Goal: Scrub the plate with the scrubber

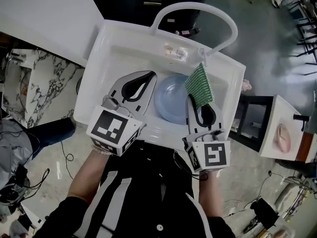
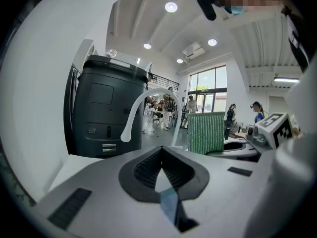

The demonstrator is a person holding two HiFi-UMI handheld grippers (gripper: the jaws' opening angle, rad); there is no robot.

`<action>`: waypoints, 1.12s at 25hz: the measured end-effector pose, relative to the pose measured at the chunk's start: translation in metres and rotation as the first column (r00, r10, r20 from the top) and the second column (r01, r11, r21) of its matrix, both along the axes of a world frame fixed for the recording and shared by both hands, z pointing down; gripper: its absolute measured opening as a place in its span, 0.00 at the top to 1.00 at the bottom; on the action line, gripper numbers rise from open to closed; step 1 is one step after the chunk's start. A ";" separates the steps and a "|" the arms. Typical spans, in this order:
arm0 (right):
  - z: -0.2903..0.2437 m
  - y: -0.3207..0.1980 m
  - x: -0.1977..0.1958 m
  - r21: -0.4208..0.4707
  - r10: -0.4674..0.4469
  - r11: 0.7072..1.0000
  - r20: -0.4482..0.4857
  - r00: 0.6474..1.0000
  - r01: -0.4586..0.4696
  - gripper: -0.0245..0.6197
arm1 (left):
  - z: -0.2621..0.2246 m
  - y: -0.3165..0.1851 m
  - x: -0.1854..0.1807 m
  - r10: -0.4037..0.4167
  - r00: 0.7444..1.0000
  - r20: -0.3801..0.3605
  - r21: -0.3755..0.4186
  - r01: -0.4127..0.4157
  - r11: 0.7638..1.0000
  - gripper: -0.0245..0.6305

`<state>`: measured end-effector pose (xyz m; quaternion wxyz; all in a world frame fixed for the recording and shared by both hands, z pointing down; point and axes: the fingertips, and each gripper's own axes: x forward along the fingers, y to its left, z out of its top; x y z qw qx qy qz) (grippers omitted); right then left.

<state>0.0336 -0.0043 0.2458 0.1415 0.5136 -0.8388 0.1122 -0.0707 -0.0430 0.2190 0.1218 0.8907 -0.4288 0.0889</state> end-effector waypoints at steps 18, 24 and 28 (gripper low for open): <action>-0.008 0.006 -0.003 0.057 -0.002 0.998 -0.009 1.000 0.003 0.82 | -0.003 0.009 0.013 0.039 0.999 -0.007 0.012 -0.039 0.999 0.96; -0.007 0.006 -0.004 0.051 -0.005 0.999 -0.013 1.000 0.005 0.82 | -0.003 0.009 0.015 0.049 0.999 -0.009 0.013 -0.049 0.999 0.96; -0.006 0.007 -0.006 0.052 -0.013 0.999 -0.018 1.000 0.013 0.82 | -0.002 0.010 0.015 0.055 0.998 -0.004 0.017 -0.055 0.998 0.96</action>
